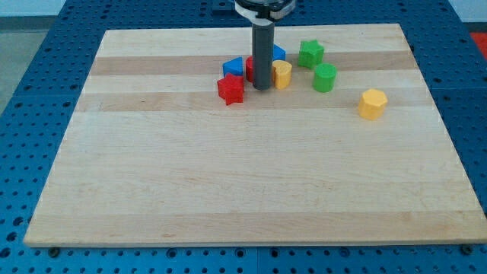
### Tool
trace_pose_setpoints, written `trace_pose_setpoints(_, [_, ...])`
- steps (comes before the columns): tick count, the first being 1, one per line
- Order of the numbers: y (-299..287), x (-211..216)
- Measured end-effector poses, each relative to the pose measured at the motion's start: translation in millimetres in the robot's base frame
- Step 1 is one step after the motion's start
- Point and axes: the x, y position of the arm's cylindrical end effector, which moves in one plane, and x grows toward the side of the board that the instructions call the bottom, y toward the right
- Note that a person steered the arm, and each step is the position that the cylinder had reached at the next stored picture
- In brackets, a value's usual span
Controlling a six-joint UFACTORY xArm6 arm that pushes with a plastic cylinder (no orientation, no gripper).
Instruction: Move the yellow hexagon to center
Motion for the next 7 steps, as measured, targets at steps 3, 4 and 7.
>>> trace_pose_setpoints(3, [27.3,92.4])
trace_pose_setpoints(4, [119.8,128.5])
trace_pose_setpoints(7, [228.7,87.4])
